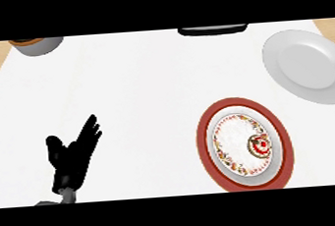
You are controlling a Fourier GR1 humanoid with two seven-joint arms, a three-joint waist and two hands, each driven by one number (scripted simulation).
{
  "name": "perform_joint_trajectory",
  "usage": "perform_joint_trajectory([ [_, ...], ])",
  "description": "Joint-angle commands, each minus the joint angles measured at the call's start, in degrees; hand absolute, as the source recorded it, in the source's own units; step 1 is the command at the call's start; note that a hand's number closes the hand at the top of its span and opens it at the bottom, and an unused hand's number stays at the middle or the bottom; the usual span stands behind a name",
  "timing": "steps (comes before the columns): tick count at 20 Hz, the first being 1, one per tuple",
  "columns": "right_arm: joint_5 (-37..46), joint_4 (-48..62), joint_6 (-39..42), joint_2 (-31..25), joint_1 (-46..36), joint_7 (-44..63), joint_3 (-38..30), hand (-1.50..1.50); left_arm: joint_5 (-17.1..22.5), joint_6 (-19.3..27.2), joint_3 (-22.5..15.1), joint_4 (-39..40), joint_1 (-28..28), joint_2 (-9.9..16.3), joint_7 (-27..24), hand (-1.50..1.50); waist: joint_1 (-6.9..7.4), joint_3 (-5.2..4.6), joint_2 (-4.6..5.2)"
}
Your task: Pick the cupcake from the plate and place it in the plate
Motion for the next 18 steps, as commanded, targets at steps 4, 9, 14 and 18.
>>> perform_joint_trajectory([
  [4,10.61,-8.1,3.39,0.66,-3.57,19.27,11.25,-1.5,-1.94,-0.09,-0.18,3.57,-1.42,-2.04,-1.25,0.0,0.22,0.01,0.1],
  [9,20.01,0.35,3.12,5.96,-15.17,26.25,19.77,-1.5,-0.38,-3.09,1.55,0.97,0.79,-0.07,0.62,0.0,0.87,0.06,0.13],
  [14,25.44,1.89,4.84,11.43,-15.36,29.5,24.71,-1.5,-3.13,-1.23,1.93,1.26,-1.89,-2.43,1.22,0.0,0.3,0.08,0.06],
  [18,22.62,2.96,8.99,12.94,-15.43,28.92,22.34,-1.5,-2.47,-3.36,2.67,-1.64,1.53,-2.72,1.78,0.0,0.23,0.09,0.01],
])
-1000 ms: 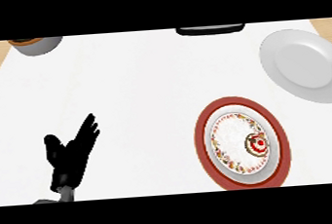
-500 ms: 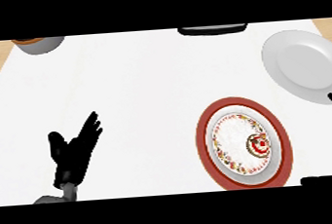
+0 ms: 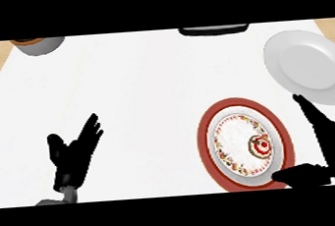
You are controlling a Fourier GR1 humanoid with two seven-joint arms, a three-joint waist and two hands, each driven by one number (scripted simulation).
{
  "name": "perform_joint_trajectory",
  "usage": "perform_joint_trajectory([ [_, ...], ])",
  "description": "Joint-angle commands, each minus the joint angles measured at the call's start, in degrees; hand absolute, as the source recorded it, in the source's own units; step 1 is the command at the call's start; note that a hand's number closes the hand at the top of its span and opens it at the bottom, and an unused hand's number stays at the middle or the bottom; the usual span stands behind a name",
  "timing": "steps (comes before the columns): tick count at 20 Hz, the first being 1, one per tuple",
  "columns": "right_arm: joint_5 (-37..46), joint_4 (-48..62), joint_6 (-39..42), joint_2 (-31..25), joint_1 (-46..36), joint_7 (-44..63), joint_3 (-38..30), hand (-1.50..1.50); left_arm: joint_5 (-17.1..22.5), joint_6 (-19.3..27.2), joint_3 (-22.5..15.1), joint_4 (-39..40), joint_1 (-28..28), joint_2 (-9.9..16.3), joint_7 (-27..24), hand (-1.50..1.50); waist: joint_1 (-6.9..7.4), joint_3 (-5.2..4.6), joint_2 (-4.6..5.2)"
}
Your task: Pick the cupcake from the plate and place it in the plate
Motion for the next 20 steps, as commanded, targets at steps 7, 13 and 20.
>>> perform_joint_trajectory([
  [7,7.88,6.75,-1.35,9.12,0.18,-3.91,3.31,-1.5,-2.42,-3.81,3.68,5.27,-2.92,-1.57,-1.25,0.0,-0.28,-0.04,0.06],
  [13,13.98,12.52,-2.82,8.71,0.93,-5.31,3.61,-1.5,-3.38,-2.44,2.41,0.68,1.99,-3.51,-1.25,0.0,-0.2,-0.04,0.06],
  [20,15.79,13.19,0.28,11.92,-1.54,-3.33,2.05,-1.5,-5.33,-2.13,3.62,-0.59,-0.35,-5.01,2.92,0.0,-0.21,-0.04,0.03],
])
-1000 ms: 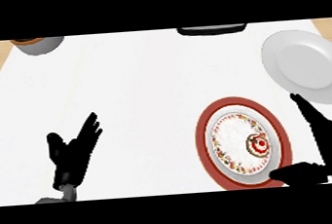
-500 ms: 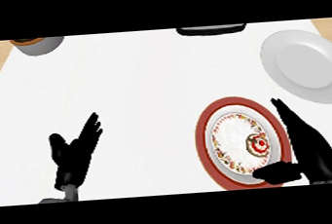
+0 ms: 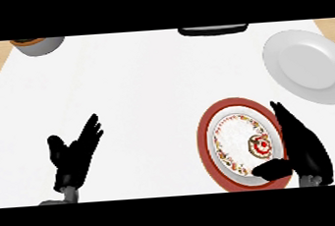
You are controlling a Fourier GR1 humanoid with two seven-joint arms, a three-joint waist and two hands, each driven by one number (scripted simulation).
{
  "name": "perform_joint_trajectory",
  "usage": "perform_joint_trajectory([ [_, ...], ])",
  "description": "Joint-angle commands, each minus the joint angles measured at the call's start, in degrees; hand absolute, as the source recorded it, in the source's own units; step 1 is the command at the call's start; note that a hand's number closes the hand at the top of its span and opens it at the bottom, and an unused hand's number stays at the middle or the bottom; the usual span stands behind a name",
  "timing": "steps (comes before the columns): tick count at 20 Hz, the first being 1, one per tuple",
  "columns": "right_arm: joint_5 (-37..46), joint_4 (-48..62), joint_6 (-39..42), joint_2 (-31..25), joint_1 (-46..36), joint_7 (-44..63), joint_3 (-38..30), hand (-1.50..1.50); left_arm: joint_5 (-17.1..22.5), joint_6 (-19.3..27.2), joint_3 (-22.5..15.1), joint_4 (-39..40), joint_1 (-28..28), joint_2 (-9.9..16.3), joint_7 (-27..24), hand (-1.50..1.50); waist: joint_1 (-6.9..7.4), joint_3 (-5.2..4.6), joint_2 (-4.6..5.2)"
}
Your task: Pick the cupcake from the plate and place it in the plate
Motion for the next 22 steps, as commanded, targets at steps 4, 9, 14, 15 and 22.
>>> perform_joint_trajectory([
  [4,-1.16,7.17,0.23,-0.39,-0.92,-7.55,-4.38,-1.5,0.24,-2.7,0.96,-5.43,4.26,1.08,3.08,0.0,0.08,-0.1,0.08],
  [9,2.16,8.81,4.88,0.51,-1.37,-4.39,0.04,1.5,-3.56,1.72,0.21,-3.25,-0.52,-1.99,4.21,0.0,-0.09,-0.12,0.11],
  [14,6.12,10.81,2.3,0.54,-1.65,-9.12,1.24,1.5,-1.68,-2.36,4.3,5.57,-3.63,-1.49,-1.0,0.0,-0.21,-0.13,0.13],
  [15,6.93,13.35,0.74,1.39,-3.5,-10.34,-0.03,1.5,-1.66,-2.28,2.32,-3.87,1.5,-0.96,5.34,0.0,0.07,-0.11,0.08],
  [22,12.08,16.73,-2.48,4.27,-6.24,-13.11,4.37,1.5,-3.12,-2.38,4.28,5.82,-2.9,-2.45,-0.73,0.0,-0.03,-0.12,0.2],
])
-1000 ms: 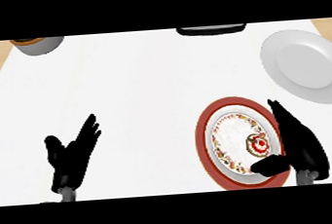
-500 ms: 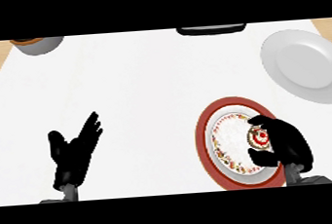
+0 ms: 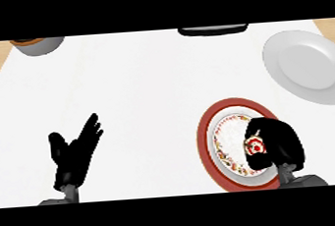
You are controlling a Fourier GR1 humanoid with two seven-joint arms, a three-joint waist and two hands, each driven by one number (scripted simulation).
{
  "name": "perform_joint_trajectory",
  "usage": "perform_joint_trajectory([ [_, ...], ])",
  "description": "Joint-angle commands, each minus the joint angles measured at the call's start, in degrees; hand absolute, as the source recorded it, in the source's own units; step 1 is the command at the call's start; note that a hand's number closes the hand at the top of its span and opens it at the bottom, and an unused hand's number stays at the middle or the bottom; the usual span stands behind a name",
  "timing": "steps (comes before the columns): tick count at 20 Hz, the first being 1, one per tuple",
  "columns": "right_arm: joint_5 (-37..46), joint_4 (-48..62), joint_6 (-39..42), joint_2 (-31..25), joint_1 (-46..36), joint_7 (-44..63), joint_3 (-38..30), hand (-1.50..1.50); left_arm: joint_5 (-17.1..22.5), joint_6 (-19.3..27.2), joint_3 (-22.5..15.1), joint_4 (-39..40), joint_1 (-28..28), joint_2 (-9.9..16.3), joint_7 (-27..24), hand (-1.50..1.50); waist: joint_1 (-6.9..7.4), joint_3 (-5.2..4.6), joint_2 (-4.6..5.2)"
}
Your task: Pick the cupcake from the plate and place it in the plate
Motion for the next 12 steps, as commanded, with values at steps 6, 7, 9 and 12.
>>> perform_joint_trajectory([
  [6,6.71,0.8,-8.43,7.14,-3.01,-6.02,10.74,1.5,0.94,-1.65,1.62,-0.62,-0.13,1.75,1.75,0.0,0.3,0.08,0.07],
  [7,5.43,-2.96,-10.5,6.21,-2.64,-8.03,9.42,1.5,0.02,-0.48,0.23,-2.72,1.41,0.57,1.32,0.0,0.2,0.11,-0.1],
  [9,6.08,-6.21,-16.21,6.03,-2.62,-11.15,9.16,1.5,-0.31,0.44,0.47,-0.97,-0.18,-0.11,1.65,0.0,-0.43,0.12,-0.1],
  [12,9.49,-9.28,-21.04,6.25,-1.11,-9.06,7.98,1.5,-0.4,0.24,-0.58,-3.35,2.72,-0.59,1.6,0.0,-0.12,0.08,-0.1],
])
